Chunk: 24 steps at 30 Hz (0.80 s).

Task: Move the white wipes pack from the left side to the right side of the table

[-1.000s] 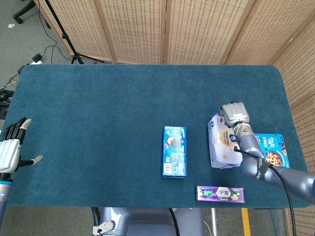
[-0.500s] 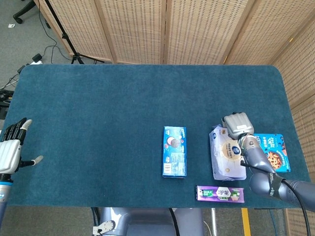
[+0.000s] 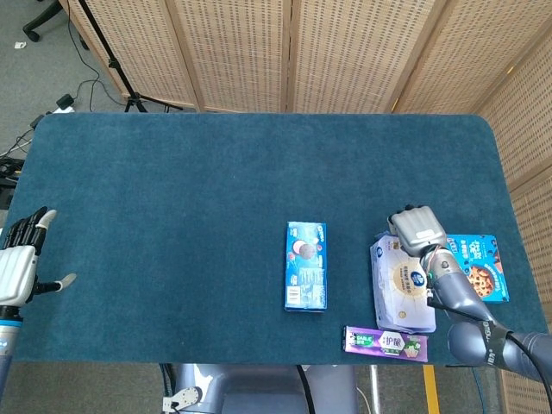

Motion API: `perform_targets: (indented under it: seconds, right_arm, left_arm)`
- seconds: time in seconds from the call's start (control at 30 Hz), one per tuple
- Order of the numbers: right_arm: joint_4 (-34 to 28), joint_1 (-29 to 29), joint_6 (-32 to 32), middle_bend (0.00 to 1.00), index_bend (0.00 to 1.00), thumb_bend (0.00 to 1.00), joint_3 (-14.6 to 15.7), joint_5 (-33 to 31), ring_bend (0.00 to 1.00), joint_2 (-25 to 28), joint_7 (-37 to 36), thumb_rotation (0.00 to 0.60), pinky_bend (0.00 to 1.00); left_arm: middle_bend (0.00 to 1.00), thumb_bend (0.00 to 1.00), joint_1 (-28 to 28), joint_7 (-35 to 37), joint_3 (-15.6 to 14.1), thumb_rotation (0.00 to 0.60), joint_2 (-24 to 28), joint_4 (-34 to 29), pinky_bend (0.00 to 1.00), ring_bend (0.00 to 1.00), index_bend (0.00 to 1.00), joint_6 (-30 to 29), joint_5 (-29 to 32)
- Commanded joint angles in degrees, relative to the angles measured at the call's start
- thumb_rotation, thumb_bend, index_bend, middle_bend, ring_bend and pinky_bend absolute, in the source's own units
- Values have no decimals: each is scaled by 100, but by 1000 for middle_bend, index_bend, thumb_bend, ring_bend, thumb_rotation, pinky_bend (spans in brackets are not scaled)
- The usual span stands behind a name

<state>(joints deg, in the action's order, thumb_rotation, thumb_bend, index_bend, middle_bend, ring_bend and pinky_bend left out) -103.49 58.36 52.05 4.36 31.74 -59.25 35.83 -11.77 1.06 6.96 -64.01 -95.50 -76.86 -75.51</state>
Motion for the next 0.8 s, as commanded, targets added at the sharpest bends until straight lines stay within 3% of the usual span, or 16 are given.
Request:
perform_targets:
  seconds: [0.03,0.07,0.13,0.27,0.47,0.63,0.8]
  right_arm:
    - [347,-789,783,49,74,341,-488,2048,18,-127,-1590,600,198]
    - [397,-874,876,14,28,109,-525,2269,1,-129,-1793,600,154]
    - [496,-1071,1132,0,0,0,-611,2750,0,-111,-2256,600,88]
    - [654,-1414,1697,0,0,0,-701,3387,0,-94,-2813,600,9]
    - [1051,-2331,3202,0,0,0,-572,4356,0,-232,-3404,600,0]
    - [1517,-3087,4028,0,0,0,-391,4636,0,-556,-3636,600,0]
    - [2008,-3740,4317,0,0,0,-223,4644,0,-979,-3693,600,0]
  left_arm:
    - [0,77,10,24,1,600,3,2,0,0,0,-17,-10]
    - [0,76,13,31,0,600,3,3,0,0,0,-21,-15]
    - [0,75,15,53,-1,600,0,8,0,0,0,-30,-32]
    - [0,66,29,66,-3,600,-8,23,0,0,0,-70,-62]
    - [0,1,103,42,2,600,-74,67,0,0,0,-236,-78]
    - [0,0,241,-59,-27,600,-213,138,0,0,0,-526,-135]
    - [0,0,483,70,-161,600,-364,366,0,0,0,-910,-365]
